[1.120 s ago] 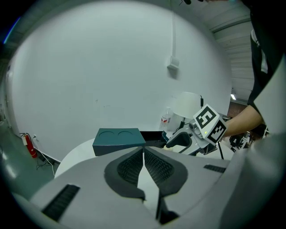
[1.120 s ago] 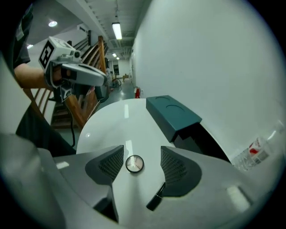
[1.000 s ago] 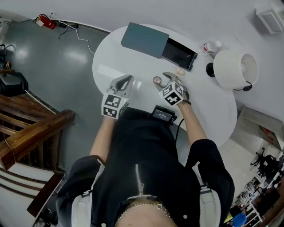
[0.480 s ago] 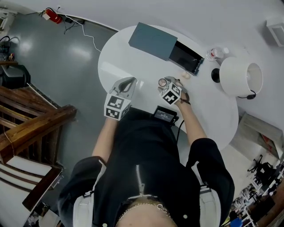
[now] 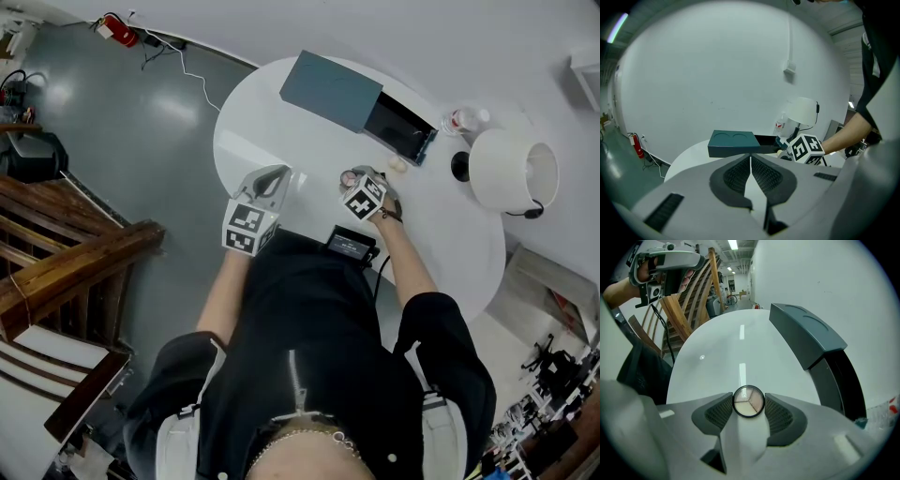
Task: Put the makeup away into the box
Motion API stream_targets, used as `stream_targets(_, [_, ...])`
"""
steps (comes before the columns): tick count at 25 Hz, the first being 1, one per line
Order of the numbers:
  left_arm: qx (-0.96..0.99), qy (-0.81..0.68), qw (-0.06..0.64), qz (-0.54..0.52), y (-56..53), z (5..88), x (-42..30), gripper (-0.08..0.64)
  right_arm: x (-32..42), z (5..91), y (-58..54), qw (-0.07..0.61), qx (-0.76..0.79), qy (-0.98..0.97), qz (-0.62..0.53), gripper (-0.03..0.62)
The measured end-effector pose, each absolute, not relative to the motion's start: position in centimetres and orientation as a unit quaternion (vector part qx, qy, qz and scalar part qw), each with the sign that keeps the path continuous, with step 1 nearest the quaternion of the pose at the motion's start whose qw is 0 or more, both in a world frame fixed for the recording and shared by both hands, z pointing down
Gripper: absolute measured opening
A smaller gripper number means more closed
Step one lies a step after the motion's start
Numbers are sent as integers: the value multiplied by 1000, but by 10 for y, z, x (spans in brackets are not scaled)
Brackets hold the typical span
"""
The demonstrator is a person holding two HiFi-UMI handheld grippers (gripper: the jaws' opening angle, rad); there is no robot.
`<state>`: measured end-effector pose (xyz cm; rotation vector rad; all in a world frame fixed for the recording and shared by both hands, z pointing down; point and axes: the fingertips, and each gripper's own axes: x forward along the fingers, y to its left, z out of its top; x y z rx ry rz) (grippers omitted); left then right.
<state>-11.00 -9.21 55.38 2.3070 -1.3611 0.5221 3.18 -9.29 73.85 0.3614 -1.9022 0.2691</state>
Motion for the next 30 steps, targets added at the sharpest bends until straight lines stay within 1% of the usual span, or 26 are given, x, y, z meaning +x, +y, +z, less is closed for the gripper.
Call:
stream_targets(7, [829,-486,203,186,-94,553,-110,14,30,726,-98,549,159,-812,116,207])
stream_targets(14, [831,-484,205,182,-97,552,-108,14,33,696,-117,540,170,-819,92,208])
stream_targets(24, [833,-481,205,183,-97,555,-109,14,46,635,-164,521,190,-829,72,207])
stream_targets(30, [830,-485,206,183,-99,554,-113,14,65,608,-212,494,240,-831,85,207])
